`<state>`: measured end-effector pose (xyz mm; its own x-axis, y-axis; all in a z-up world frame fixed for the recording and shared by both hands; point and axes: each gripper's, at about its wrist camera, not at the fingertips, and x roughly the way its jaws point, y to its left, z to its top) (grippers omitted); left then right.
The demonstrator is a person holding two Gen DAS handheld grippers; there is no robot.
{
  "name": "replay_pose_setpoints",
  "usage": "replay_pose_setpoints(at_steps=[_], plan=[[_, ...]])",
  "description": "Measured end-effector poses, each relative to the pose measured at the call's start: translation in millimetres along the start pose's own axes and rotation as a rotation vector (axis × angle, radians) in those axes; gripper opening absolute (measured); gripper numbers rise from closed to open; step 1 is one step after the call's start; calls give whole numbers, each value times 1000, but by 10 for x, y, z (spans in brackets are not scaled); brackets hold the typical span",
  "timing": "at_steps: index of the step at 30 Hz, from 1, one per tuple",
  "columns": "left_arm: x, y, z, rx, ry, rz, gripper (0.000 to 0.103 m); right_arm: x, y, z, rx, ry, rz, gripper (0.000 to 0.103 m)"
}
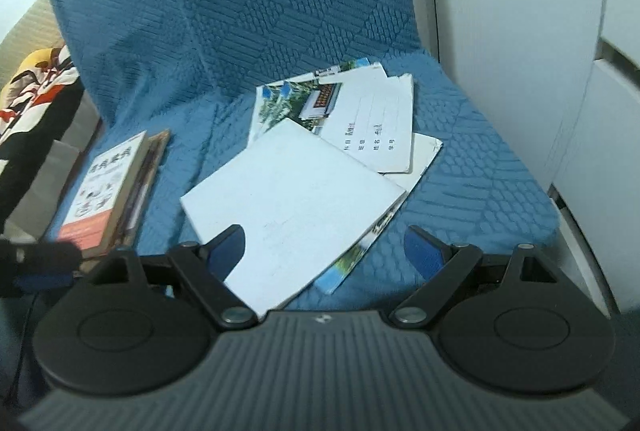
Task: Organize objects
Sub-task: 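Move both grippers to the edge of the white paper sheet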
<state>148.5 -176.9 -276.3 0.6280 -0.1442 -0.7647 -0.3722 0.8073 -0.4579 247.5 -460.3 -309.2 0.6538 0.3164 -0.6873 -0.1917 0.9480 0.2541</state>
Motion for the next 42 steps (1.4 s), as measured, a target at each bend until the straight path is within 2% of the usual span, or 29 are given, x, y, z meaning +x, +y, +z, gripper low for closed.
replay_pose_setpoints(at_steps=[3,5,6,8,10,13,15,16,19,24,27,32,38,42], plan=[[178,32,-11,-30,30,-12,93,196,-58,89,-20,21,10,88],[296,61,-30,-55,54,-36,81,321,-96,130,-38,39,7,87],[354,73,-40,-69,69,-47,79,362,-112,147,-42,41,8,86],[452,87,-73,-84,86,-63,69,455,-169,189,-37,46,32,77],[544,99,-103,-98,107,-74,64,560,-212,233,-44,62,35,75],[684,135,-145,-131,139,-106,54,725,-263,305,-81,76,11,67],[766,175,-164,-164,156,-117,47,839,-310,355,-96,94,5,67],[799,197,-166,-178,162,-126,45,891,-330,376,-100,104,10,63],[852,246,-161,-203,167,-133,45,1023,-358,419,-111,126,27,59],[897,283,-163,-213,169,-148,45,1120,-306,428,-155,122,40,59],[894,298,-170,-228,162,-163,45,1116,-296,409,-160,137,84,59],[877,331,-166,-239,160,-168,45,1036,-314,364,-120,153,142,59],[844,436,-202,-301,150,-183,45,933,-329,267,-38,196,245,59],[801,497,-223,-333,150,-177,45,839,-331,186,7,204,252,59]])
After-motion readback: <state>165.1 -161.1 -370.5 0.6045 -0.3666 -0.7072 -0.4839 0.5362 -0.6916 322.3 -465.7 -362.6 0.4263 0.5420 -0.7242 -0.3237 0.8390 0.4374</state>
